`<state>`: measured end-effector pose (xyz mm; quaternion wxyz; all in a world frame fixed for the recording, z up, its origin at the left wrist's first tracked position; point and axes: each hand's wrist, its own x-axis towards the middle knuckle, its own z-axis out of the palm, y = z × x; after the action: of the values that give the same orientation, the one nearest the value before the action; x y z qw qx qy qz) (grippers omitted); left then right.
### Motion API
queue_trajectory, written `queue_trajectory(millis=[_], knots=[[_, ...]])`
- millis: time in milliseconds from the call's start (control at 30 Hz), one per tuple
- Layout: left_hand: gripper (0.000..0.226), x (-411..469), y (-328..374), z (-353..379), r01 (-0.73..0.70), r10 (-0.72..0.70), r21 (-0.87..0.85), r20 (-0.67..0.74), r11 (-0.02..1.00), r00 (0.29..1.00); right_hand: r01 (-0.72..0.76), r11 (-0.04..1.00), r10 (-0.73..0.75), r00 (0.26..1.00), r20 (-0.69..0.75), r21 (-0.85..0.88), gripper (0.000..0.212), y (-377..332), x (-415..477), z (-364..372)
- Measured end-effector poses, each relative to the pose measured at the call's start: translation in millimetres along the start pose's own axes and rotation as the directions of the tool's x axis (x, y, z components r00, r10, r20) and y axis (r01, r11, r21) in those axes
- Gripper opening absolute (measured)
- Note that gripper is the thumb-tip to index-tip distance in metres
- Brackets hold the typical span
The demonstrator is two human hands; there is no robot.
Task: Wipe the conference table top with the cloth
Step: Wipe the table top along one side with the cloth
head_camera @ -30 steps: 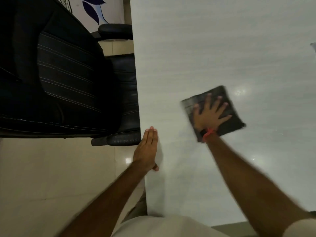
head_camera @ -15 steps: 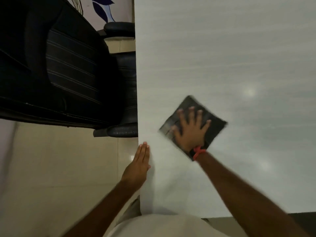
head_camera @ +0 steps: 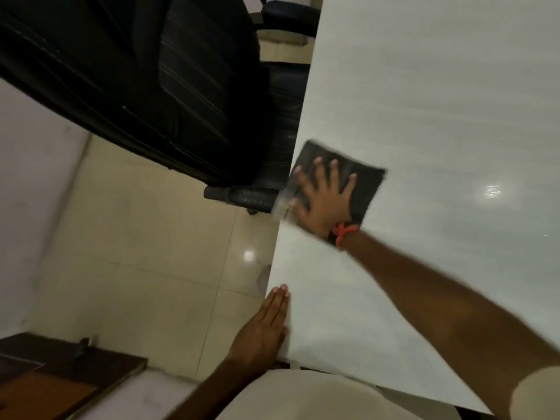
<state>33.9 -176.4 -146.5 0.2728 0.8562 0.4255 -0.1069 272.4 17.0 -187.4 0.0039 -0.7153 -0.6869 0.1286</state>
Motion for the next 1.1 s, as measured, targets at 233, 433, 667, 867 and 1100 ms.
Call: queue_trajectory(millis=[233,433,667,867,1100], knots=[[0.063,-16,1,10,0.034,-0.035,-0.054,-0.025,0.998,0.999,0.449,0.89,-0.441,0.892,0.1,-0.079,0.078,-4,-14,5],[0.064,-18,-2,11,-0.004,0.003,-0.059,-0.027,0.998,1.0,-0.101,0.994,0.101,0.995,-0.004,-0.036,0.082,16,26,-5],[0.089,21,-6,-16,0.127,-0.1,-0.153,0.172,0.98,0.98,0.094,0.994,-0.085,0.986,0.145,-0.059,0.078,17,-126,14],[0.125,75,-7,-56,0.019,-0.024,0.024,0.265,1.0,0.964,-0.591,0.802,0.594,0.804,-0.017,0.089,0.083,133,-81,-15],[0.12,155,4,-94,-0.007,0.008,-0.009,0.207,1.0,0.978,-0.197,0.98,0.197,0.98,0.037,-0.011,0.08,48,-134,12]])
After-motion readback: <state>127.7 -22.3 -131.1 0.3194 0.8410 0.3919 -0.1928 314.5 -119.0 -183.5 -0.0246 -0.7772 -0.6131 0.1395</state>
